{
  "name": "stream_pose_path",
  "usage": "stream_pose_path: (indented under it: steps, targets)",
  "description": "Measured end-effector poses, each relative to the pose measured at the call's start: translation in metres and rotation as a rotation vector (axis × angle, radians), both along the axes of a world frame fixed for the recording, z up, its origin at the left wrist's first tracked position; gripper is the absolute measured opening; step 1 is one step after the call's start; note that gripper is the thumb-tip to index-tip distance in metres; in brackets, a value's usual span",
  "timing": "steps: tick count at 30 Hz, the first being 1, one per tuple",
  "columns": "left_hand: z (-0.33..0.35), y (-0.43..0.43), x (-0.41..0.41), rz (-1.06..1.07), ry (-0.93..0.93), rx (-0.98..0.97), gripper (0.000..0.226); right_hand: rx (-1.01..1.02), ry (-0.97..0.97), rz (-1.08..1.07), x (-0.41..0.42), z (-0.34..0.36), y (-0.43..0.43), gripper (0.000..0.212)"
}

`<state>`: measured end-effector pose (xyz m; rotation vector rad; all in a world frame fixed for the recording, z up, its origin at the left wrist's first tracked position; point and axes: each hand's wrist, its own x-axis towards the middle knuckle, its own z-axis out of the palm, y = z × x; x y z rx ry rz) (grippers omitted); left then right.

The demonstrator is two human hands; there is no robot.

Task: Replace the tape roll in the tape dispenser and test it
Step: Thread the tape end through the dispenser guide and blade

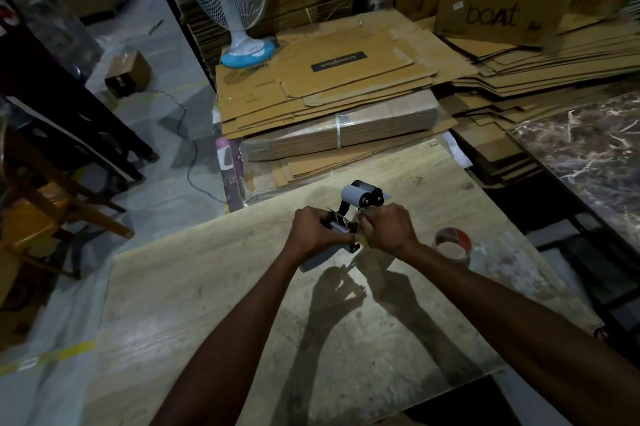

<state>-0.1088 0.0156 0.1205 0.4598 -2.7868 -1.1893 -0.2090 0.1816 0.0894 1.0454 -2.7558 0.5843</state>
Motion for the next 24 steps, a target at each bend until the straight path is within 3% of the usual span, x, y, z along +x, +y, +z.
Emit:
stream_pose_path:
  steps: [10, 17, 20, 24]
  targets:
    - [0.003, 0.007, 0.0, 0.05, 0.047, -0.139, 0.047, -0.307, -0.111, -0.127, 0.01, 0.0, -0.006, 0.031]
    - [0.01, 0.008, -0.003, 0.048, -0.004, -0.167, 0.052, -0.332, -0.152, -0.244, 0.021, -0.009, -0.012, 0.022]
    - [0.007, 0.009, -0.006, 0.073, -0.05, -0.216, 0.038, -0.358, -0.128, -0.237, 0.027, -0.011, -0.013, 0.028]
    - [0.002, 0.006, -0.005, 0.081, -0.144, -0.3, 0.043, -0.312, -0.099, -0.177, 0.026, 0.0, -0.018, 0.035]
